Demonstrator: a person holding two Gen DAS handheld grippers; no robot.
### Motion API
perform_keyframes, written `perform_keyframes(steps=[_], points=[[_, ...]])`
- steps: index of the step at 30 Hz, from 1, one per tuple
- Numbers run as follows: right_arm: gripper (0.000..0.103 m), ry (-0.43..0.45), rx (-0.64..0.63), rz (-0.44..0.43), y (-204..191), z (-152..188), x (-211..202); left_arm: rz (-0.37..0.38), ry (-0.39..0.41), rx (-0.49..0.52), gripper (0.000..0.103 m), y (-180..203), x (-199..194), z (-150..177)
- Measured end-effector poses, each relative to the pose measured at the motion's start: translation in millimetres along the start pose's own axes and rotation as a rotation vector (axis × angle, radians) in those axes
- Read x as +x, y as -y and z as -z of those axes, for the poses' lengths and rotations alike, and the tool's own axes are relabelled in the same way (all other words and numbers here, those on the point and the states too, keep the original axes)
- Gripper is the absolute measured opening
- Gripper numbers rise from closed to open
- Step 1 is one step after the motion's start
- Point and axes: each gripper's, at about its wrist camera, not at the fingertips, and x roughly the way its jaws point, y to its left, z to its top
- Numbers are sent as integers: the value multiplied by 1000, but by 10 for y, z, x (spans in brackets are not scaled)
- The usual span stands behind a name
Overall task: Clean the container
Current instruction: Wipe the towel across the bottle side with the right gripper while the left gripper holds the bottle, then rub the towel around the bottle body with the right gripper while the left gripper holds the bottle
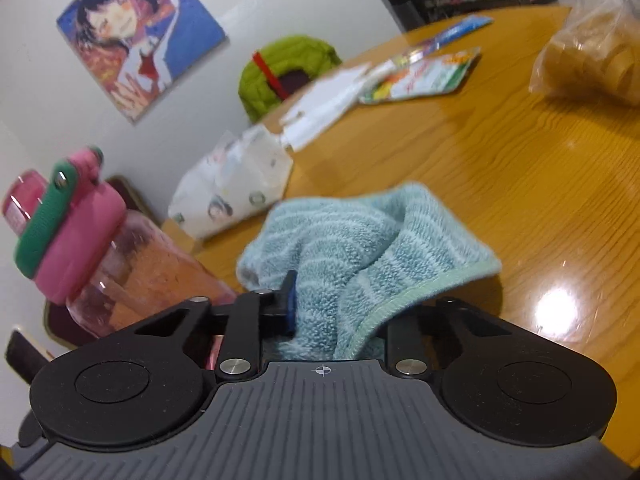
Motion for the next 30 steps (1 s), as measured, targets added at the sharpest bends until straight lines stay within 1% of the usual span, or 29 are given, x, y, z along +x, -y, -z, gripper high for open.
perform_keyframes(steps=[1, 2, 3, 5, 6, 8, 9, 10, 11, 13, 15, 17, 19, 21, 23, 27, 30], points=[[20, 38, 38, -31, 36, -23, -30, -7, -3, -2, 88, 4, -7, -6], [20, 85, 95, -92, 102, -48, -67, -19, -7, -6, 86, 12, -16, -11], [20, 131, 169, -175, 176, -74, -84, -33, -11, -11, 82, 23, -25, -15], [20, 191, 328, -345, 330, -93, -82, -50, -3, -1, 81, 63, -58, -20], [20, 191, 390, -416, 395, -95, -50, -53, 5, 8, 80, 88, -74, -18], [20, 148, 482, -515, 466, -80, 60, -52, 22, 32, 80, 141, -106, -11], [20, 126, 499, -531, 454, -74, 120, -44, 30, 49, 79, 169, -111, -4], [20, 104, 502, -536, 441, -65, 168, -22, 38, 67, 79, 193, -107, 5], [20, 75, 495, -538, 420, -59, 216, 5, 46, 82, 82, 210, -97, 16], [20, 39, 483, -526, 399, -49, 194, 7, 52, 98, 83, 200, -55, 29], [20, 4, 471, -514, 380, -39, 166, 6, 54, 89, 83, 129, -3, 21], [20, -32, 458, -501, 361, -29, 138, 22, 57, 65, 82, 17, 43, 10], [20, -67, 446, -489, 342, -18, 110, 43, 35, 38, 80, -59, 93, 8], [21, -51, 431, -478, 332, -19, 92, 45, 13, 42, 76, -54, 120, 11], [21, -32, 416, -468, 322, -20, 74, 42, 0, 53, 76, -35, 129, 15], [21, 4, 386, -447, 303, -22, 38, 34, -1, 60, 75, -11, 112, 28], [19, 32, 363, -431, 289, -24, 11, 33, 3, 51, 74, -18, 103, 32]])
